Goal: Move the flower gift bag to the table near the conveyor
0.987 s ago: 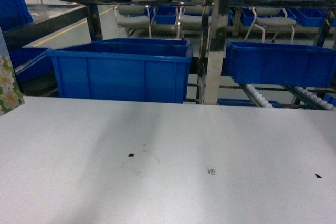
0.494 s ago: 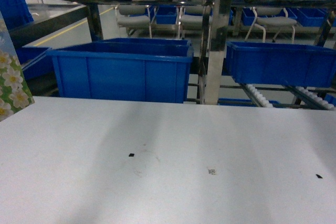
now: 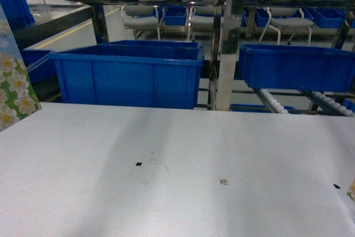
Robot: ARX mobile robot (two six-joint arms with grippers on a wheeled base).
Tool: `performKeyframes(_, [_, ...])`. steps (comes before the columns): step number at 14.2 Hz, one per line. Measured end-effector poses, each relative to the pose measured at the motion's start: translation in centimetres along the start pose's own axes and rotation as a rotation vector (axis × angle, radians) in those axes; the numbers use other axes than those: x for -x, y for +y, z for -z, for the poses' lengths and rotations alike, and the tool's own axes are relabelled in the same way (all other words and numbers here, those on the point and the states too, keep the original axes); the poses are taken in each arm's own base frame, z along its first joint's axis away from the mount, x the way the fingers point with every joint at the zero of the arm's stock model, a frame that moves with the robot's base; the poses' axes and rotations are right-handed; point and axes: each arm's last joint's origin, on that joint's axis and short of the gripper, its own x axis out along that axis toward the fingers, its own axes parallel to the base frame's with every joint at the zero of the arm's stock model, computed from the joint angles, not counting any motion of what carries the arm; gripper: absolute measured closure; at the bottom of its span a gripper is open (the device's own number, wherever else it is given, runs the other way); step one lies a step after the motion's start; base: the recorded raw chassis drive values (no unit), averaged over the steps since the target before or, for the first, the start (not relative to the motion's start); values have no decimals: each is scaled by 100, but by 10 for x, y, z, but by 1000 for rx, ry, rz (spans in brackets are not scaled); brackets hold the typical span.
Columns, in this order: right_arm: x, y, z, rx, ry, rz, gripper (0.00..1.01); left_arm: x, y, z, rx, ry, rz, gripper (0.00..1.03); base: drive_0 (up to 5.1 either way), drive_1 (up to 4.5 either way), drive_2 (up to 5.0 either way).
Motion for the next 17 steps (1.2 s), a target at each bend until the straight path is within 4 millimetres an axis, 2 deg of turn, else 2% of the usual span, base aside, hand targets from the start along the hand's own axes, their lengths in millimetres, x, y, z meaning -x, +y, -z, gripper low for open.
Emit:
performKeyframes(2, [-10,-3,12,-32,68,32,99,0,0,0,0,0,0,101,0,0,0])
performKeyframes(4, [-24,-4,17,-49,86,64,99,0,0,0,0,0,0,101,0,0,0])
performKeyframes(7, [-51,-3,-6,-65,-25,101,99,0,0,0,0,0,0,101,0,0,0])
performKeyframes(9, [-57,1,-4,-61,-21,89,99,0,0,0,0,0,0,101,0,0,0])
performKeyframes(11, [-68,8,17,-55,47,87,99,0,0,0,0,0,0,101,0,0,0])
performKeyframes(12, [-74,13,21,-50,61,86,99,0,0,0,0,0,0,101,0,0,0])
performKeyframes(14, [-73,27,26,-62,72,111,99,0,0,0,0,0,0,101,0,0,0])
performKeyframes(15, [-60,39,25,-56,83,93,91,0,0,0,0,0,0,101,0,0,0])
performKeyframes(17, [-45,40,16,-68,60,139,67,0,0,0,0,0,0,101,0,0,0])
